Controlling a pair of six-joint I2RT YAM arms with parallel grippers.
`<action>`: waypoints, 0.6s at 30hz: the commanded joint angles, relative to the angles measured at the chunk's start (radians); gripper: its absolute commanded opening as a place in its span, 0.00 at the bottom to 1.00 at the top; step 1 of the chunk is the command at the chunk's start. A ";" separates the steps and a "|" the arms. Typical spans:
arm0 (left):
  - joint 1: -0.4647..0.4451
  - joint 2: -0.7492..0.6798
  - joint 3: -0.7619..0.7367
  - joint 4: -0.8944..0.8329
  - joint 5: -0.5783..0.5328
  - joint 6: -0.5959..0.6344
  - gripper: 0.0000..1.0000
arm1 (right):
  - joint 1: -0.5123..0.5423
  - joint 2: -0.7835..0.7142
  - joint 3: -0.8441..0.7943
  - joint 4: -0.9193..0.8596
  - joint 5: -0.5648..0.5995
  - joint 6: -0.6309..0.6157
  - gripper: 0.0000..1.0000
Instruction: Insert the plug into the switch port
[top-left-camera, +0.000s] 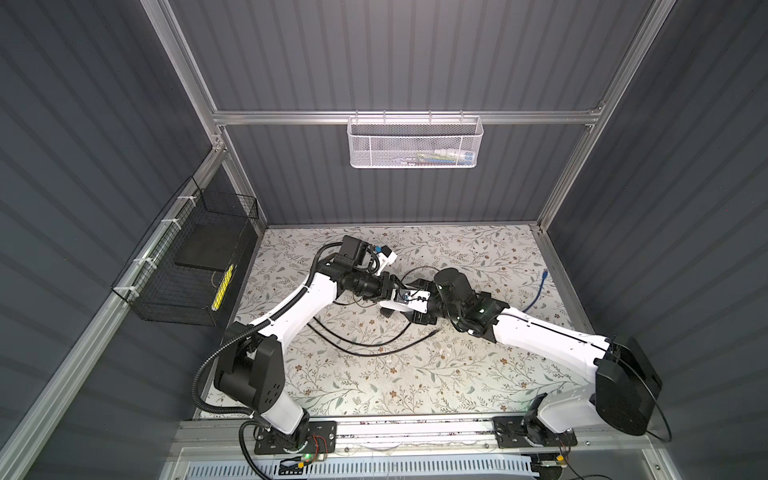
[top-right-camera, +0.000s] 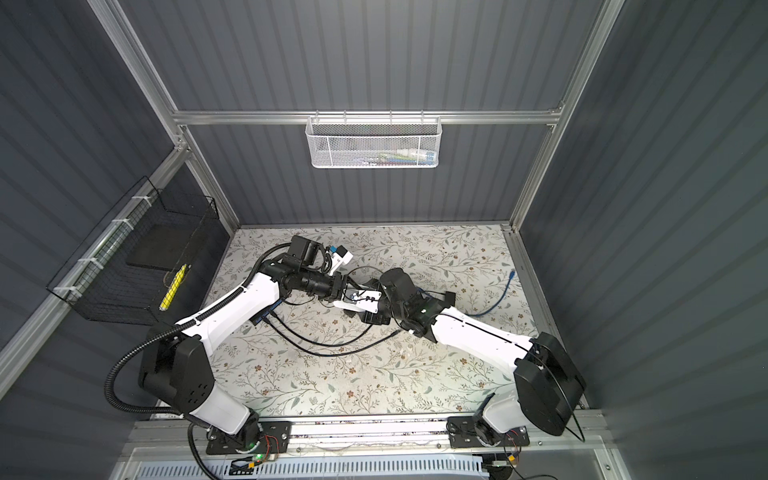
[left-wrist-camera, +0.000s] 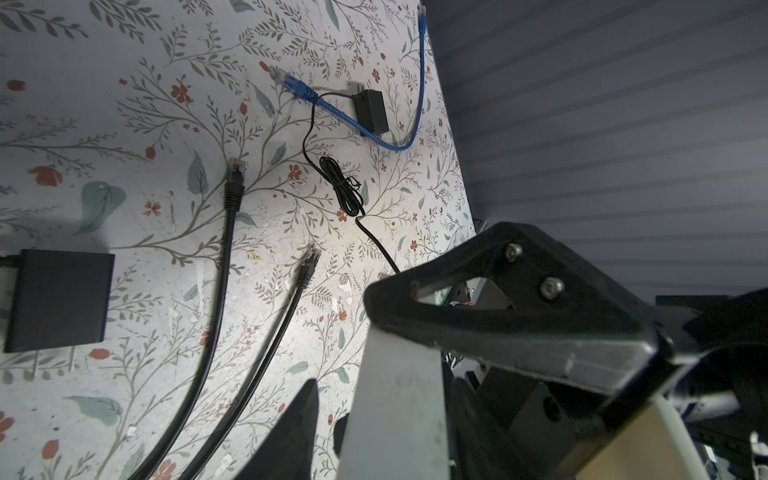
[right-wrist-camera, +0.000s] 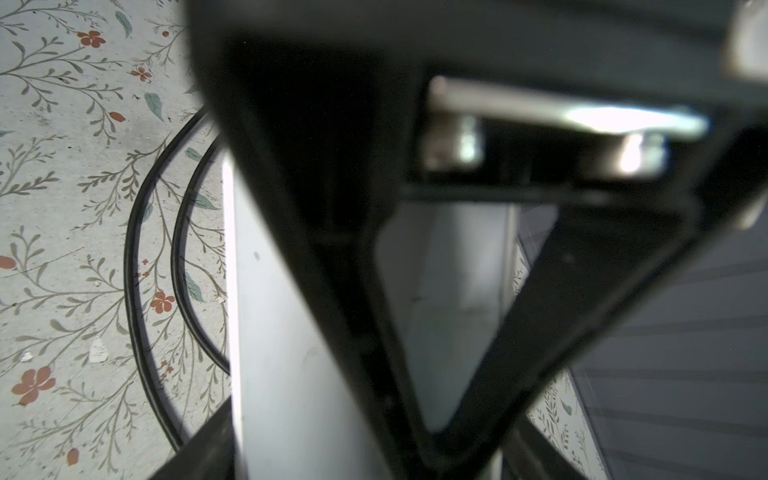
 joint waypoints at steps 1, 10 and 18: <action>-0.014 -0.031 -0.005 -0.052 0.039 0.020 0.51 | 0.006 0.017 0.041 0.040 0.035 -0.024 0.42; -0.014 -0.025 -0.004 -0.075 0.038 0.034 0.46 | 0.004 0.021 0.038 0.051 0.055 -0.028 0.43; -0.014 -0.023 -0.005 -0.064 0.060 0.031 0.23 | 0.004 0.050 0.074 0.049 0.064 -0.005 0.46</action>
